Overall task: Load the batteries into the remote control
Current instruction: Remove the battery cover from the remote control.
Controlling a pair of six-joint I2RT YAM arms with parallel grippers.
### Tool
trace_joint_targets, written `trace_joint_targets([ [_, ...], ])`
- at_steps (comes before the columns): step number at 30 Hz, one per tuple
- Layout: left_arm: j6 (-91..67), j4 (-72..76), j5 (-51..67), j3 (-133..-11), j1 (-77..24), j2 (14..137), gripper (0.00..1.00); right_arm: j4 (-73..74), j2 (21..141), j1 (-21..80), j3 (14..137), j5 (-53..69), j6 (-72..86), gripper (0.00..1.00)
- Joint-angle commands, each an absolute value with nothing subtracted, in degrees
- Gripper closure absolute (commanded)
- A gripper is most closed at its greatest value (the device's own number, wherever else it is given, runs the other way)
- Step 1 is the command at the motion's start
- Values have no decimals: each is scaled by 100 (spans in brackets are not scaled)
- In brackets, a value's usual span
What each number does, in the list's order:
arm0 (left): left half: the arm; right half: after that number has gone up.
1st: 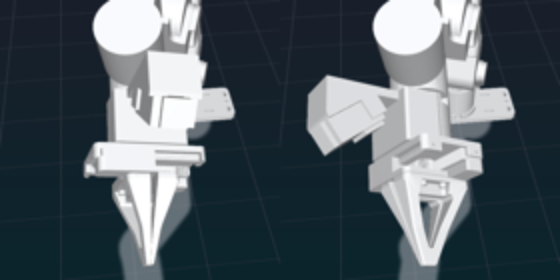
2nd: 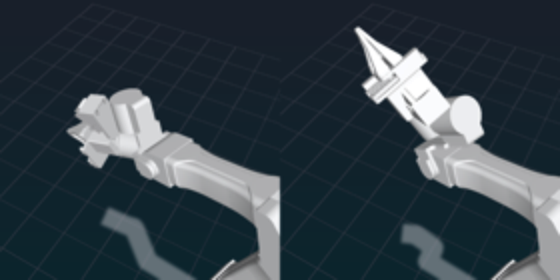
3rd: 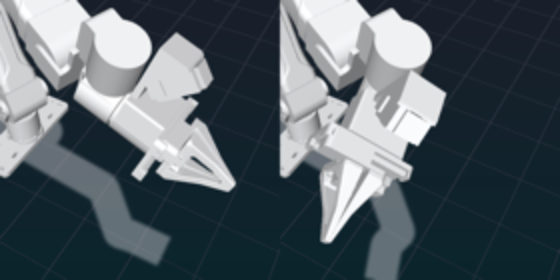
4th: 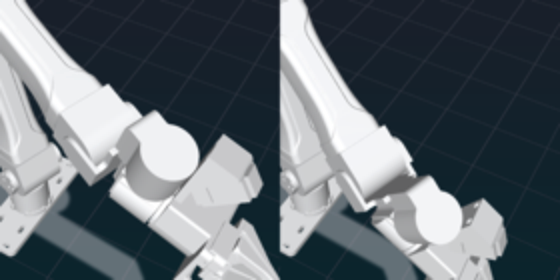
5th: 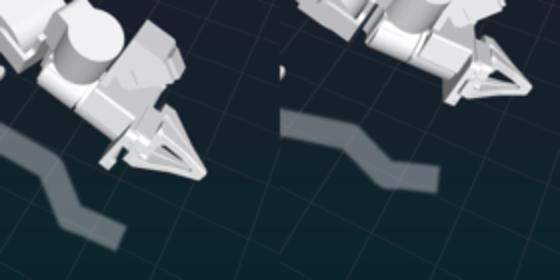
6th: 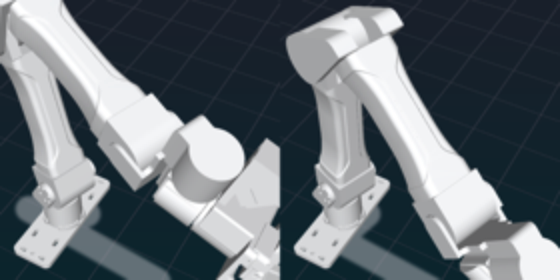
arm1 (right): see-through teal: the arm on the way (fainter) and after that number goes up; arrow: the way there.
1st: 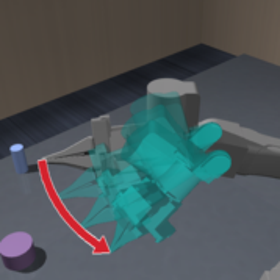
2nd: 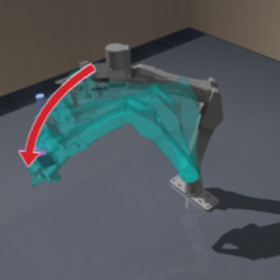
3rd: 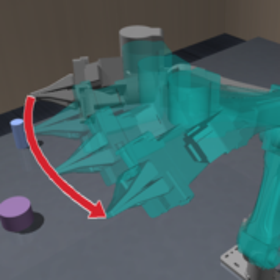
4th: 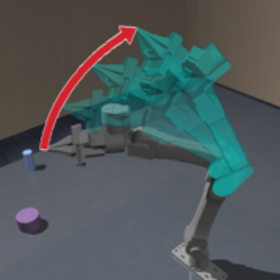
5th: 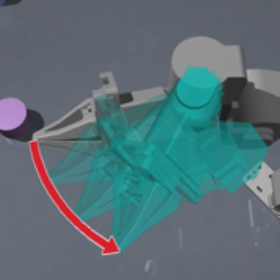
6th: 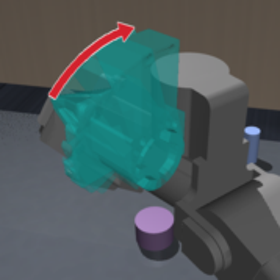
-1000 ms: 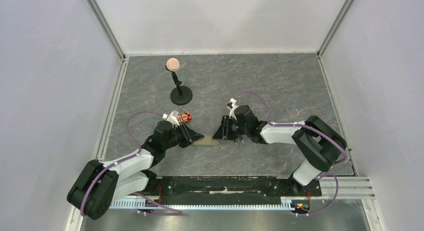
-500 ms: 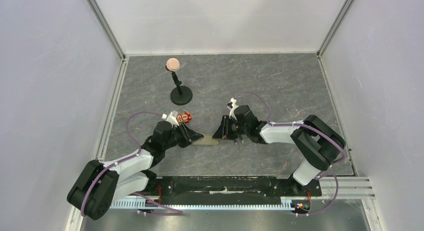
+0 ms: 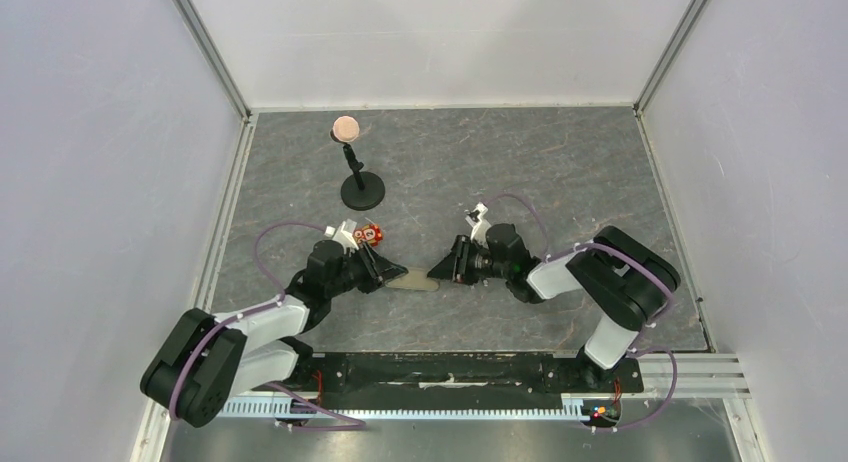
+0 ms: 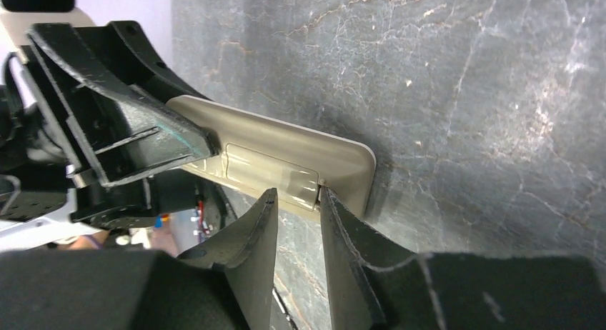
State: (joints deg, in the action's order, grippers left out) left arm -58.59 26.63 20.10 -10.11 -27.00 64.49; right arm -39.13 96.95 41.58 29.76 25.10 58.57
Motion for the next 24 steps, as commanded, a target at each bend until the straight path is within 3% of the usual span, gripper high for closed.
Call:
trace_joint_targets([
  [1,-5449,2433,2026,-870,-2795,6767,98,-5929,10099,4350,2568,3686,6732,69],
  [13,-5498,2523,1936,-800,-2795,6790,98,-8503,10638,4360,2546,4007,7976,68],
  [24,-5199,1591,1343,-964,-2799,6445,98,-9369,10231,4360,2942,3966,8618,68],
])
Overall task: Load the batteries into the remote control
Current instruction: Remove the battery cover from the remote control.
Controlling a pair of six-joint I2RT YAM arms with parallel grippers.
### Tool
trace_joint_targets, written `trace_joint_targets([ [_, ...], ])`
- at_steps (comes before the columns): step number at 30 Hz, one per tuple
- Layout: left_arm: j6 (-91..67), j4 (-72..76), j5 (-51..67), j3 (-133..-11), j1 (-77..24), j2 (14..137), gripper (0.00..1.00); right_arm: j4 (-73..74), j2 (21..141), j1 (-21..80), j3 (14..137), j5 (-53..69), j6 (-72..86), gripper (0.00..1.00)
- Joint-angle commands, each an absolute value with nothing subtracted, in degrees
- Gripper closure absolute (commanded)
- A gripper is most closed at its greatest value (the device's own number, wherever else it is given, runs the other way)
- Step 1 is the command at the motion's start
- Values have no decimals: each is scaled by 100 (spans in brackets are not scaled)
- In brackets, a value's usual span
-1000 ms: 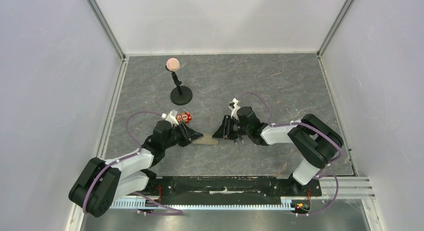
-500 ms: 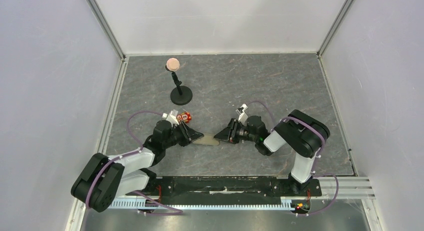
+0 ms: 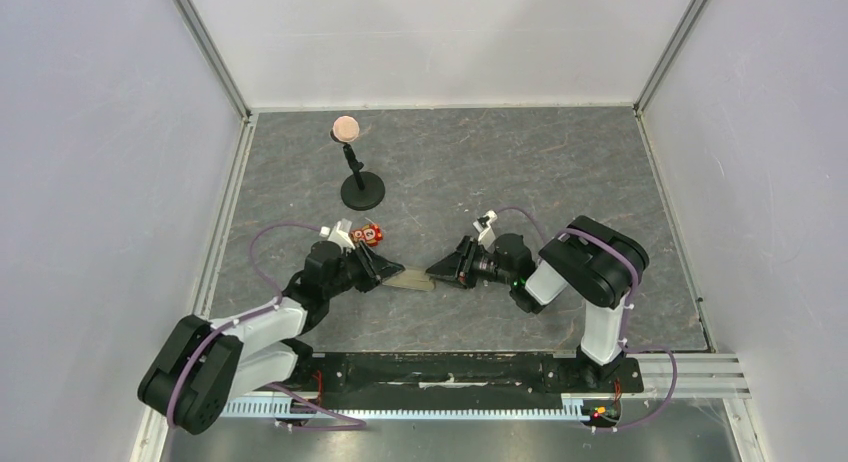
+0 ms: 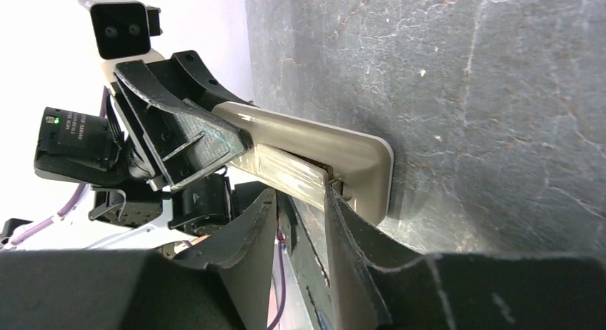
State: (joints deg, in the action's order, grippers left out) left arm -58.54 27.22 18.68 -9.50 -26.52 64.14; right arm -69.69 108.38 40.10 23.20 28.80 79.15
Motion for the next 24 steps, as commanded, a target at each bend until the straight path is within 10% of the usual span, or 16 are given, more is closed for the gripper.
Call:
trace_joint_targets([
  [1,-5170,1454,1263,-979,-2795,6369,98,-9361,10170,4359,2964,3943,8622,68],
  [24,-3743,-450,953,-1837,-2795,5257,98,-1206,8371,3972,4295,1643,3669,50],
])
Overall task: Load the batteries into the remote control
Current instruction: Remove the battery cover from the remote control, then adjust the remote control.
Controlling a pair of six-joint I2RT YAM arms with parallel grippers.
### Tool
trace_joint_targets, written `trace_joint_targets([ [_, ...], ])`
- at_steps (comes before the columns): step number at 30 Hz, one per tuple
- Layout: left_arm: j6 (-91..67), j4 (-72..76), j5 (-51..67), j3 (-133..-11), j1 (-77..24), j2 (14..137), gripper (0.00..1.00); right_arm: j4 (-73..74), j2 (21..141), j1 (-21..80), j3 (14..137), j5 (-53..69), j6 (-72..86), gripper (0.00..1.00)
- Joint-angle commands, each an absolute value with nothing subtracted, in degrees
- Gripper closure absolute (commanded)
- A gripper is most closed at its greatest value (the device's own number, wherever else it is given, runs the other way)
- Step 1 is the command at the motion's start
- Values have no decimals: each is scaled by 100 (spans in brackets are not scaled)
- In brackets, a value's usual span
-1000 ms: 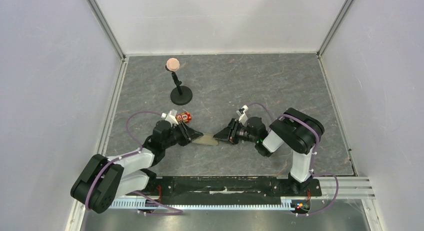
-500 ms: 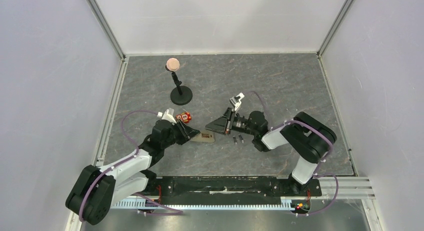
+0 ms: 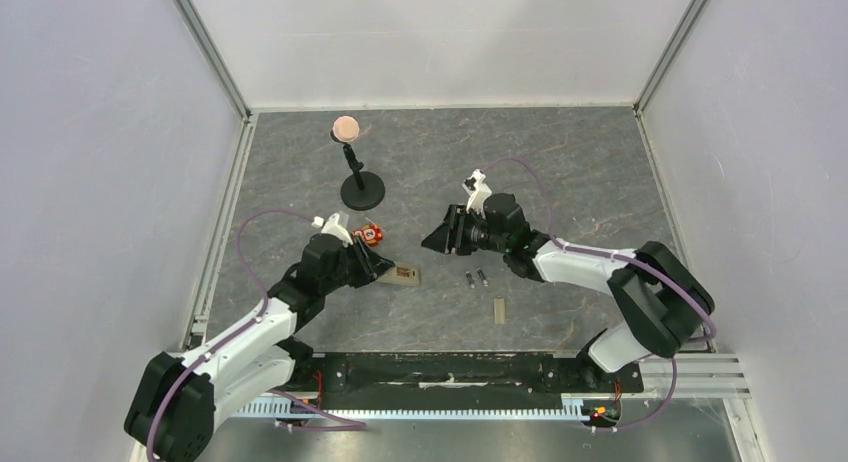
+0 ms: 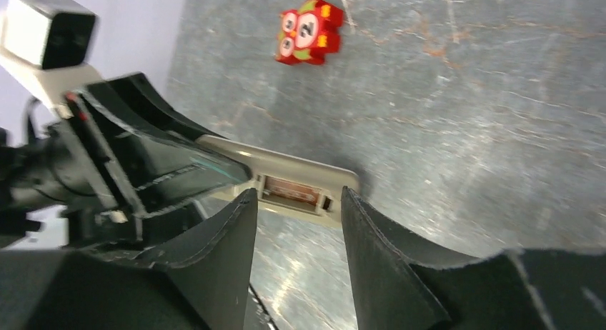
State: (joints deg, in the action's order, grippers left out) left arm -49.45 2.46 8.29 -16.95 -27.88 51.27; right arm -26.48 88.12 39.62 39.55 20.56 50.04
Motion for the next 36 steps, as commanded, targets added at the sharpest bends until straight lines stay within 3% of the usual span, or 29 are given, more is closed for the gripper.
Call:
trace_joint_targets([
  [1,-3686,-415,1019,-1861,-2802,5281,98,-1126,8292,3970,4288,1759,3436,49],
  [7,-3524,-61,1968,-2370,-2810,5334,98,-1198,7544,3990,3773,2912,1963,25],
  [13,-3055,-34,3521,-2991,-2807,5177,98,-857,7109,3991,3817,3927,1310,15],
  [25,-2746,-154,5830,-4069,-2820,5530,98,573,6830,4053,4460,5053,319,13],
  [36,-1974,-961,6351,-4629,-2866,5650,98,630,7252,4172,4873,5910,550,27],
])
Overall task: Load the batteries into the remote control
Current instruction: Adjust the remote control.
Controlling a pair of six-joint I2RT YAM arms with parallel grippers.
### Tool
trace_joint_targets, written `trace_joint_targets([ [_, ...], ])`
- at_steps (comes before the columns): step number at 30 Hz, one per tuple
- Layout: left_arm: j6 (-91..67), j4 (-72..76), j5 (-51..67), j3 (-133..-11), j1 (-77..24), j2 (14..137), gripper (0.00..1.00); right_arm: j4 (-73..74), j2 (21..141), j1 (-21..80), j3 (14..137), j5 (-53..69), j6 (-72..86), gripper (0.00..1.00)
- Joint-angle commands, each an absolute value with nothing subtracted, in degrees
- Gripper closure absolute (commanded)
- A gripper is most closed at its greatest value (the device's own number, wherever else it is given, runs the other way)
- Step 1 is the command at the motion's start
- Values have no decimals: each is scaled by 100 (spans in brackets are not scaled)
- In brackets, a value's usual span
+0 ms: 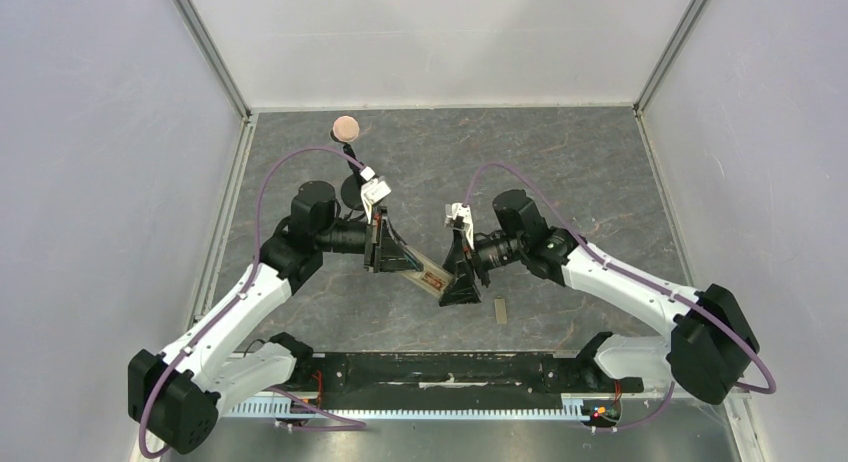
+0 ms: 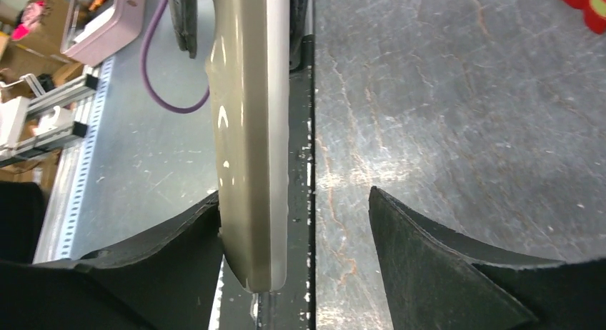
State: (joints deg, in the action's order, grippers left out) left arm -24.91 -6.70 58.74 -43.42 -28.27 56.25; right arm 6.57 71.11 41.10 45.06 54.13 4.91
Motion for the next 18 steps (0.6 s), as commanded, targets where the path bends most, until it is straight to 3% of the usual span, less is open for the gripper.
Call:
trace_joint_targets([
  [1,-1882,-1018,6328,-4645,-2871,5660,98,579,7291,4188,4931,5988,621,29],
  [7,-1715,-1047,6277,-4688,-2880,5712,98,-528,7326,4304,4892,6376,1515,36],
  [10,-1733,-987,6174,-4745,-2880,5675,96,-896,7397,4335,4861,6390,1965,55],
  [11,-1812,-932,6107,-4761,-2882,5654,95,-955,7440,4342,4860,6382,2147,66],
  [14,-2020,-815,5760,-4794,-2875,5574,76,-1081,7588,4350,4887,6397,2514,94],
  [16,-2248,-625,5594,-4754,-2876,5523,71,-1285,7534,4351,4823,6248,2710,99],
  [18,-2607,-357,5231,-4660,-2877,5441,58,-1460,7443,4350,4814,6076,2855,99],
])
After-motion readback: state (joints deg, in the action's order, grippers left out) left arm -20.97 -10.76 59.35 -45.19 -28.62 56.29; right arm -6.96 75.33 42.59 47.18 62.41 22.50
